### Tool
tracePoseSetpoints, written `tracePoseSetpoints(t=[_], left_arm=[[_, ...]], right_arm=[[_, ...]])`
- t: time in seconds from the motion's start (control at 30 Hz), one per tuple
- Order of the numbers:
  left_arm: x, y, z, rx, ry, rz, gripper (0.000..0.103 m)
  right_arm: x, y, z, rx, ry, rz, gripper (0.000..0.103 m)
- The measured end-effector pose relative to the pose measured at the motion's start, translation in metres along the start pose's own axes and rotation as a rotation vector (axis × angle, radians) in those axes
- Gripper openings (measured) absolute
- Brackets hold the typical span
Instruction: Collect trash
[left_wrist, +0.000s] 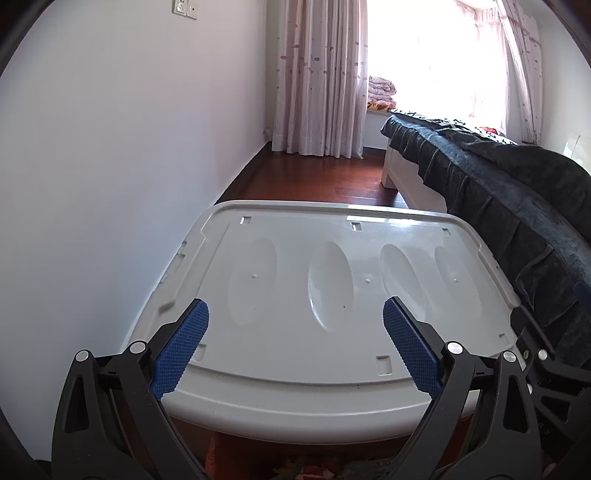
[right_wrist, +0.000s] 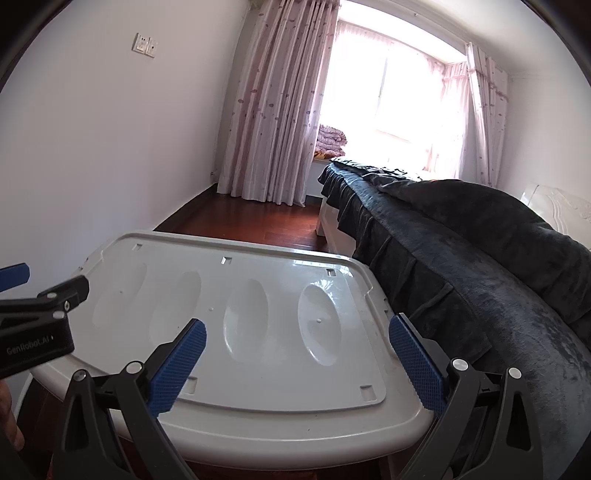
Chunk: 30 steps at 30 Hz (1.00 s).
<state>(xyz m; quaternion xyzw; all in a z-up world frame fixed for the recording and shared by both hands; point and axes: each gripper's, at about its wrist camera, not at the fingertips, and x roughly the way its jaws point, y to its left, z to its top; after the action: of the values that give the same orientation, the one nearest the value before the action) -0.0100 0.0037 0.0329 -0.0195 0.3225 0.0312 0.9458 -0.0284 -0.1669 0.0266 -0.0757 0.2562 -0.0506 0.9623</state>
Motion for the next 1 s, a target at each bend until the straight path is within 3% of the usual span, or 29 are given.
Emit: tracePoseSetpoints(t=[1.0], left_arm=[[0.012,-0.001,0.003,0.011,0.032,-0.03,0.093]], right_arm=[[0.002,0.003,0.001,-0.004,0.013,0.007,0.098]])
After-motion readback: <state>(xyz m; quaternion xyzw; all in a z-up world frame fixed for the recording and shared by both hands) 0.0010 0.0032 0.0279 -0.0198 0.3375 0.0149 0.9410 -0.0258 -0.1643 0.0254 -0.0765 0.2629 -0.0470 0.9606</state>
